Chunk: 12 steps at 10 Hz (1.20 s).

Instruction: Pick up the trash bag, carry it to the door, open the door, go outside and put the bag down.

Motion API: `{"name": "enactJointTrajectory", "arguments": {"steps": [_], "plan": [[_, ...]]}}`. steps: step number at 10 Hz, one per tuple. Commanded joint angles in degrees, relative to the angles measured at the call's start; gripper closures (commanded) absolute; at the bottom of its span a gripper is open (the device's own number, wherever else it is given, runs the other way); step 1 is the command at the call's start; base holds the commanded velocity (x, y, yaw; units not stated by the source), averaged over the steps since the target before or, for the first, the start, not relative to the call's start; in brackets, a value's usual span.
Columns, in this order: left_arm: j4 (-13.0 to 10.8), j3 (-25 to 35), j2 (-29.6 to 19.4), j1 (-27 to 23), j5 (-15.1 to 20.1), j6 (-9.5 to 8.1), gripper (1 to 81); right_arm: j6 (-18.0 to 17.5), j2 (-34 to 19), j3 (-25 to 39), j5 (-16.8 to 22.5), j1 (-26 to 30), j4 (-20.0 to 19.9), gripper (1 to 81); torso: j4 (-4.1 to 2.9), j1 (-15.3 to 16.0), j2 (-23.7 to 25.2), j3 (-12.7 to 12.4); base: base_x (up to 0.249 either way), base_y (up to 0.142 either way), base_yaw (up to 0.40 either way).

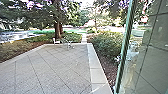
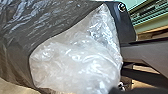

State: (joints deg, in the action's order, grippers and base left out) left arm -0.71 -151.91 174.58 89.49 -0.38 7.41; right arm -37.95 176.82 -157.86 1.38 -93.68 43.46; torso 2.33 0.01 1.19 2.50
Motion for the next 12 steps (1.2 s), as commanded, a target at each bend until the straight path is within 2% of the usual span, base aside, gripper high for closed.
{"name": "enactJointTrajectory", "arguments": {"steps": [1, 12], "plan": [[-0.34, 0.56, 0.33, -2.70, 3.10, 0.15, 81.1, 0.07, 0.31, 0.28, 2.58, 2.05, 0.40, 1.0, 0.00, 0.00, 0.00, 0.00, 0.110, 0.000, 0.000], [-0.26, 0.56, 0.33, -2.70, 3.10, 0.15, 81.1, 0.07, 0.31, 0.28, 2.58, 2.13, 0.40, 1.0, 0.00, 0.09, -0.06, 0.02, 0.111, 0.000, 0.000]]}}
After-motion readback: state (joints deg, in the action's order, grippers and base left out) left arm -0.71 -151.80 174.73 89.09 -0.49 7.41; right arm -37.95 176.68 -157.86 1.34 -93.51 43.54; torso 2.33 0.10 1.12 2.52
